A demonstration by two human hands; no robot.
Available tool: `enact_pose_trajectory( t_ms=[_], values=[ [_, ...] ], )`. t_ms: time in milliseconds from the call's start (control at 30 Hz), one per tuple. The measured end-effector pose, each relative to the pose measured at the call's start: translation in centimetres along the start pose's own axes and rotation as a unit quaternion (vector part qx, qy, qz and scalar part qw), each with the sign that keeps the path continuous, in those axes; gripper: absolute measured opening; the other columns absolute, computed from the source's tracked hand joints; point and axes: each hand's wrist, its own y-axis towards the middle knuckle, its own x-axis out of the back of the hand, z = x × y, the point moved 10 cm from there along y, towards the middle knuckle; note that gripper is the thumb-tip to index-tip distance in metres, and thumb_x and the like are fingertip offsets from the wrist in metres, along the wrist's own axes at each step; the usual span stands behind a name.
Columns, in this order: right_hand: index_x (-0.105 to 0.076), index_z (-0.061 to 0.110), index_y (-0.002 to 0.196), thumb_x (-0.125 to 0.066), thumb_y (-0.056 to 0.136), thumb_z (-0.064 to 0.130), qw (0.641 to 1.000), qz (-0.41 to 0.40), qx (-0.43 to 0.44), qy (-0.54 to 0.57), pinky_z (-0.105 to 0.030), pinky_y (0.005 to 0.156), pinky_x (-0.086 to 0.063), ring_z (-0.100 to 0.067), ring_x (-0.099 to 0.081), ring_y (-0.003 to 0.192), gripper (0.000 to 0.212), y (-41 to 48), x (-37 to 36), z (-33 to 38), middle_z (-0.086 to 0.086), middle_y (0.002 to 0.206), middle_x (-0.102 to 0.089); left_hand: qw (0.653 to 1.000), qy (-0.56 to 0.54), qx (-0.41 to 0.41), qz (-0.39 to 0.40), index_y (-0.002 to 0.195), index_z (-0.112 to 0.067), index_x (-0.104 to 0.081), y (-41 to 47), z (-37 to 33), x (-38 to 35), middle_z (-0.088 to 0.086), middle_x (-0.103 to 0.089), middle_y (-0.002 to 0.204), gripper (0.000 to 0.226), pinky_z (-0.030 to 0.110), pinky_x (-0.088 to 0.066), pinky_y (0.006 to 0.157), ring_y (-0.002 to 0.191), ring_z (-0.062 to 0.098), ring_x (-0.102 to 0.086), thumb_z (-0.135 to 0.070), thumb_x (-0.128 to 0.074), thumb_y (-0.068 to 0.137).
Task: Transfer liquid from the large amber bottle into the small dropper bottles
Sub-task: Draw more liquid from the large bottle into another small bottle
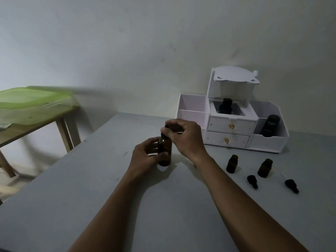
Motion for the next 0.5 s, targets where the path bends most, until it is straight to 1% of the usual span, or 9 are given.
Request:
enact_pose_trajectory(
  t_ms=[67,133,200,233,267,300,367,433,500],
  values=[
    [-0.073,0.015,0.113,-0.078,0.083,0.028,1.000,-0.008,0.001,0.008,-0.005,0.075,-0.052,-0.001,-0.069,0.086,0.033,-0.5,0.9,0.3,0.002,0.100,-0.075,0.998,0.032,-0.029,-0.036,0.130,-0.033,-0.060,-0.4,-0.9,0.5,-0.010,-0.067,0.115,0.060,0.018,-0.051,0.078,0.105,0.005,-0.064,-0.034,-0.079,0.073],
    [-0.073,0.015,0.113,-0.078,0.083,0.028,0.999,-0.032,0.010,0.015,-0.009,0.076,-0.054,-0.002,-0.069,0.087,0.032,-1.3,2.9,0.6,0.002,0.099,-0.075,0.989,0.060,-0.074,-0.109,0.132,-0.028,-0.058,-1.1,-2.3,1.8,-0.009,-0.065,0.115,0.059,0.021,-0.052,0.078,0.105,0.004,-0.062,-0.033,-0.080,0.077],
    [-0.074,0.014,0.108,-0.077,0.084,0.024,0.997,-0.066,0.025,0.010,-0.012,0.075,-0.056,-0.003,-0.069,0.086,0.026,-2.6,5.7,0.6,0.002,0.097,-0.075,0.976,0.064,-0.101,-0.183,0.124,-0.026,-0.062,-2.7,-3.9,2.8,-0.009,-0.067,0.105,0.046,0.024,-0.054,0.073,0.097,0.005,-0.064,-0.024,-0.079,0.082],
    [-0.074,0.014,0.106,-0.077,0.085,0.021,0.996,-0.083,0.027,0.004,-0.013,0.073,-0.056,-0.003,-0.069,0.085,0.023,-3.4,7.3,0.3,0.003,0.095,-0.075,0.972,0.056,-0.108,-0.200,0.118,-0.026,-0.064,-3.7,-4.7,2.6,-0.010,-0.067,0.099,0.038,0.024,-0.054,0.070,0.091,0.006,-0.065,-0.020,-0.078,0.083],
    [-0.075,0.014,0.104,-0.077,0.085,0.019,0.995,-0.097,0.023,-0.002,-0.013,0.072,-0.056,-0.003,-0.069,0.084,0.020,-4.2,8.9,-0.2,0.004,0.093,-0.075,0.972,0.046,-0.112,-0.201,0.112,-0.026,-0.066,-4.6,-5.5,1.8,-0.011,-0.068,0.093,0.031,0.023,-0.054,0.067,0.085,0.007,-0.066,-0.016,-0.076,0.084],
    [-0.075,0.014,0.102,-0.076,0.085,0.017,0.994,-0.109,0.016,-0.014,-0.013,0.071,-0.055,-0.002,-0.069,0.083,0.018,-5.0,10.6,-1.1,0.005,0.092,-0.075,0.975,0.037,-0.114,-0.188,0.106,-0.025,-0.069,-5.3,-6.2,0.7,-0.011,-0.069,0.089,0.026,0.022,-0.053,0.066,0.081,0.007,-0.067,-0.014,-0.076,0.084],
    [-0.075,0.017,0.100,-0.076,0.085,0.019,0.990,-0.127,-0.008,-0.055,-0.009,0.070,-0.053,0.000,-0.068,0.082,0.016,-6.7,13.7,-3.0,0.009,0.090,-0.073,0.986,0.014,-0.105,-0.131,0.102,-0.022,-0.073,-6.5,-7.0,-2.5,-0.010,-0.071,0.084,0.020,0.016,-0.053,0.067,0.077,0.007,-0.069,-0.012,-0.076,0.084],
    [-0.075,0.018,0.101,-0.076,0.085,0.021,0.984,-0.133,-0.048,-0.108,-0.006,0.068,-0.050,0.002,-0.066,0.079,0.017,-8.1,16.5,-5.0,0.009,0.093,-0.073,0.995,-0.002,-0.085,-0.056,0.100,-0.024,-0.073,-7.0,-7.5,-6.3,-0.009,-0.071,0.084,0.019,0.016,-0.054,0.069,0.078,0.004,-0.068,-0.014,-0.075,0.085],
    [-0.074,0.016,0.105,-0.076,0.085,0.018,0.976,-0.121,-0.108,-0.148,-0.005,0.067,-0.046,0.004,-0.062,0.080,0.021,-9.5,18.5,-7.1,0.005,0.098,-0.072,0.998,0.008,-0.068,0.012,0.103,-0.030,-0.068,-7.2,-7.9,-10.1,-0.011,-0.070,0.091,0.022,0.017,-0.056,0.074,0.084,-0.001,-0.067,-0.018,-0.074,0.086]
  ],
)
